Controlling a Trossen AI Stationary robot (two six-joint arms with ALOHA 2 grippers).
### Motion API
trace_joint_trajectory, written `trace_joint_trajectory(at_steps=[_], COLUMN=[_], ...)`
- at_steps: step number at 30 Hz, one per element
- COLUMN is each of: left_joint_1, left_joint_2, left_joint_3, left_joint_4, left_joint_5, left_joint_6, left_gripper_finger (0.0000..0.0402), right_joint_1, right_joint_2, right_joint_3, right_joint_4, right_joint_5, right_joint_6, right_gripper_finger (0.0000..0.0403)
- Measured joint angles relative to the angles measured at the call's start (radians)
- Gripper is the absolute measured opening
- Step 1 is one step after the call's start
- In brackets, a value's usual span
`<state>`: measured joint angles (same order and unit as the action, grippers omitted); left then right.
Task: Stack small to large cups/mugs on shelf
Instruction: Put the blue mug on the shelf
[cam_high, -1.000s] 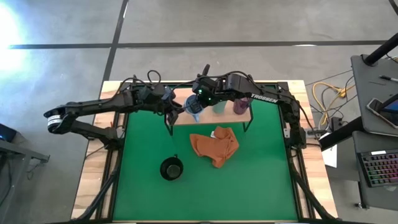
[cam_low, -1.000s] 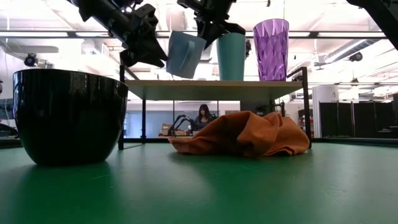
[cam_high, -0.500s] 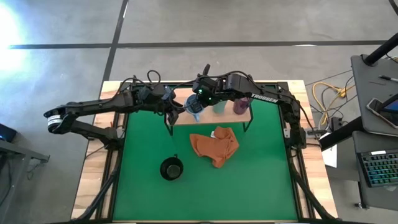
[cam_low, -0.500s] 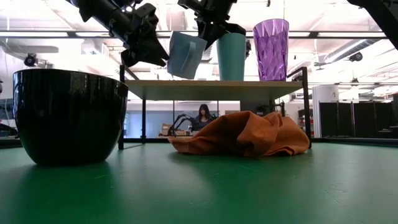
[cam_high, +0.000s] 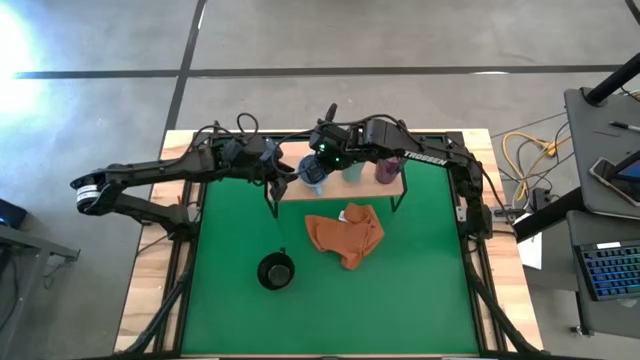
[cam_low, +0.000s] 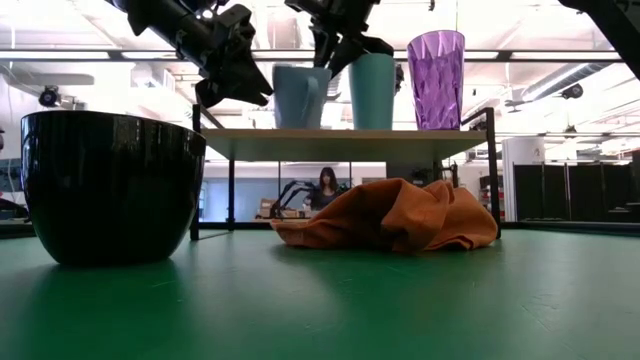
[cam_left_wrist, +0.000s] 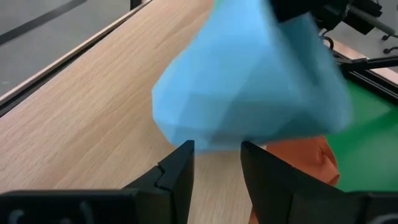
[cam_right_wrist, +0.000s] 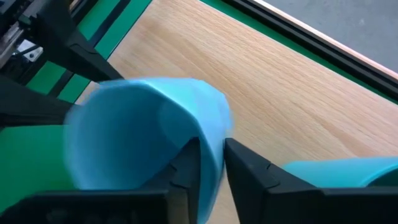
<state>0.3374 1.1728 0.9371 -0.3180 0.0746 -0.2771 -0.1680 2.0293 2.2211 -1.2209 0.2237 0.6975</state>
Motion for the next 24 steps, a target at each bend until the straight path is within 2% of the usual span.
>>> trace_joint_trajectory(at_steps=[8,24], left_joint_1=[0.001,0.001], left_joint_2=[0.0,-0.001], left_joint_3=[-0.001,-0.005], left_joint_4=[0.002,-0.004], left_joint_5=[0.0,0.0], left_joint_6=[-0.003,-0.003], left_gripper_finger=[0.0118,0.0118], right_joint_1=[0.0,0.0], right_joint_2=[0.0,-0.002], right_joint_3=[0.0,-0.002], right_joint_4=[-0.002,0.01], right_joint_5=[0.002,0.038], right_joint_6=[-0.003,-0.019], right_gripper_finger=[0.0105,0.0101])
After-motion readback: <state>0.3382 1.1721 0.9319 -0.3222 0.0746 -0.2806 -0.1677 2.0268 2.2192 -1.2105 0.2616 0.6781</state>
